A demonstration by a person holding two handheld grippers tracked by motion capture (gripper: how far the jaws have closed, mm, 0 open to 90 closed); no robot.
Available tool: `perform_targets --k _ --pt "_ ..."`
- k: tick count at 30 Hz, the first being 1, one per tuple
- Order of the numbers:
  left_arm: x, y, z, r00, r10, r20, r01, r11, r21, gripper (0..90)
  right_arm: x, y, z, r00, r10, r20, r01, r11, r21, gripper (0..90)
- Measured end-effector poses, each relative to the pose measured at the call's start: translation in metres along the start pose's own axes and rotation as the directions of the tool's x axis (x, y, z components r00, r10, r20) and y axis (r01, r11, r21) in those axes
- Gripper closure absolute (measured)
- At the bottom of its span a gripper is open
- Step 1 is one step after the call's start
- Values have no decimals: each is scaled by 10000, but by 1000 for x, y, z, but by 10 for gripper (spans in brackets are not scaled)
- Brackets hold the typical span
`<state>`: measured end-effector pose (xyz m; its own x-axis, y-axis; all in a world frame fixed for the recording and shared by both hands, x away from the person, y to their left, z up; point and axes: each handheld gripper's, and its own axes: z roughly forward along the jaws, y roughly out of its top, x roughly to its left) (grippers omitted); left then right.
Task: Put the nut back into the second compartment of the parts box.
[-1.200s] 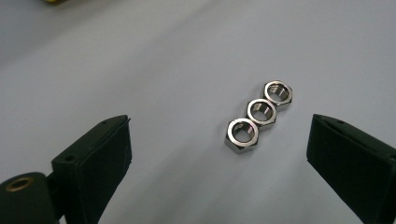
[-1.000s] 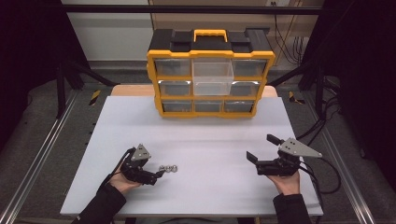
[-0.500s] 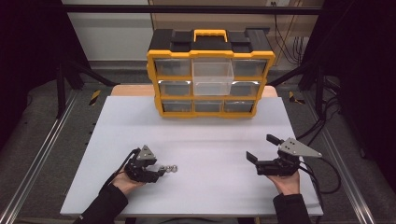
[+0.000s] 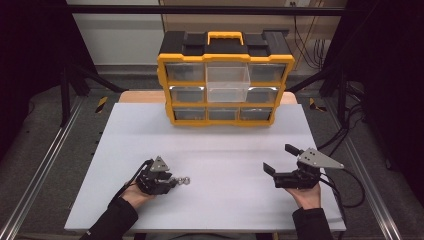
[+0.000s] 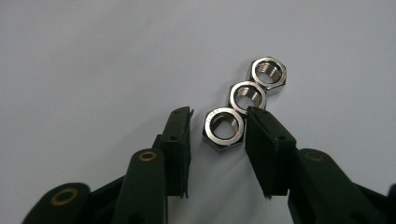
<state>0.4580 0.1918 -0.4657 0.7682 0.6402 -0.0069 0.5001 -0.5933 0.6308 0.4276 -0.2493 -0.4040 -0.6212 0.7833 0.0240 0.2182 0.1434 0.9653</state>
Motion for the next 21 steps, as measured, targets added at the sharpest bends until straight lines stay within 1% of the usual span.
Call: perform_targets --k 1,10,13,17,21 --pt "0 0 0 10000 85 -2 -85 10000 26 620 0 0 0 10000 1 0 -1 10000 -6 5" --pt "0 -1 0 9999 3 102 -4 10000 71 641 0 0 0 10000 -5 -3 5 10000 5 4" --pt "0 -1 0 9998 89 150 -91 9999 143 670 0 0 0 10000 -5 -4 5 10000 -5 4" --pt "0 -1 0 9999 11 101 -12 9999 146 687 0 0 1 10000 -4 -32 4 10000 -4 4" --pt "-1 -1 0 9997 216 81 -218 9996 205 692 0 0 0 10000 7 -28 -7 10000 6 4"
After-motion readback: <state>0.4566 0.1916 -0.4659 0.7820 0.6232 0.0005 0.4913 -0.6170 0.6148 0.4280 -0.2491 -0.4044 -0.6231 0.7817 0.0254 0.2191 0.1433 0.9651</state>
